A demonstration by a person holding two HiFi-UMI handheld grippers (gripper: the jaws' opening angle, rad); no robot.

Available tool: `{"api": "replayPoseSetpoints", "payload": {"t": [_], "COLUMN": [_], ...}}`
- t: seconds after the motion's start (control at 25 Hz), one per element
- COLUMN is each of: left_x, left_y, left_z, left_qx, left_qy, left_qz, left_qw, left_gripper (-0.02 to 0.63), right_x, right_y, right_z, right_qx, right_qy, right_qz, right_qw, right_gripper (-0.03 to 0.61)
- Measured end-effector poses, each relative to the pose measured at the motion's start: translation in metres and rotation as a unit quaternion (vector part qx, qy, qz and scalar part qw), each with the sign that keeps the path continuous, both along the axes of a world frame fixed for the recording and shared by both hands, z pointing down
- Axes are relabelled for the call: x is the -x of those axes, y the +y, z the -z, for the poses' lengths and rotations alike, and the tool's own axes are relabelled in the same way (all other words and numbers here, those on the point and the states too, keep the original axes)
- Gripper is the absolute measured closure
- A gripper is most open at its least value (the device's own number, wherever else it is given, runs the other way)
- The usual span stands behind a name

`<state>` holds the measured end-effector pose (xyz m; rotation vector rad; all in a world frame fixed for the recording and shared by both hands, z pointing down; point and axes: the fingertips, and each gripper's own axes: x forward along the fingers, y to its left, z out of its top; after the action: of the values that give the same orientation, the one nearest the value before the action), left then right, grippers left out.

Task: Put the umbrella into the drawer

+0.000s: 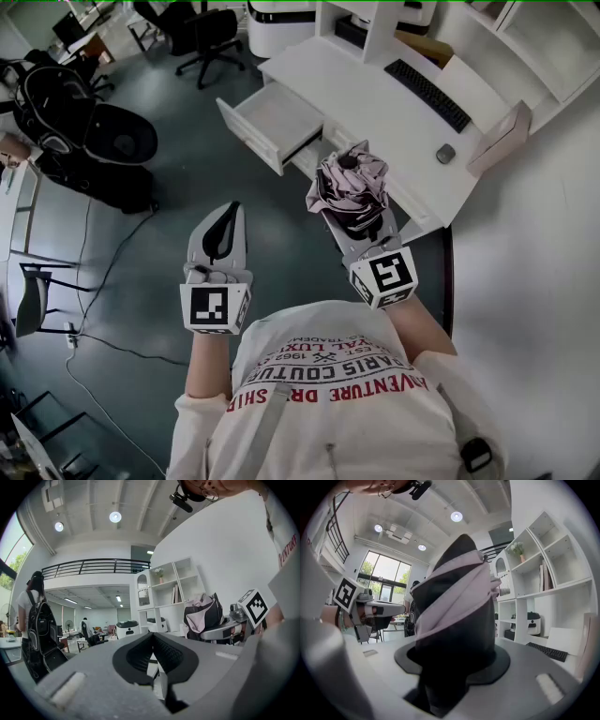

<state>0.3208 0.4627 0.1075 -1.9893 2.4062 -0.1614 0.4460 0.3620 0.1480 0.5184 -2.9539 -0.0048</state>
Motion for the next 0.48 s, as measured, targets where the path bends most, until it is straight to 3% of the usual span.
{"api": "replayPoseSetpoints", "payload": {"t": [0.48], "left_x": [0.019], "left_y": [0.023], "left_z": [0.005], "left_qx": [-0.013], "left_qy": [0.002], "left_qz": [-0.004], "left_qw": [0.9999], "left_gripper": [0.607], "right_x": [0.015], "right_y": [0.016], "right_z": [0.002], "right_qx": [0.010], "right_qy": [-0.007], "right_qz": [-0.018], "right_qw": [1.000], "right_gripper": [0.374]}}
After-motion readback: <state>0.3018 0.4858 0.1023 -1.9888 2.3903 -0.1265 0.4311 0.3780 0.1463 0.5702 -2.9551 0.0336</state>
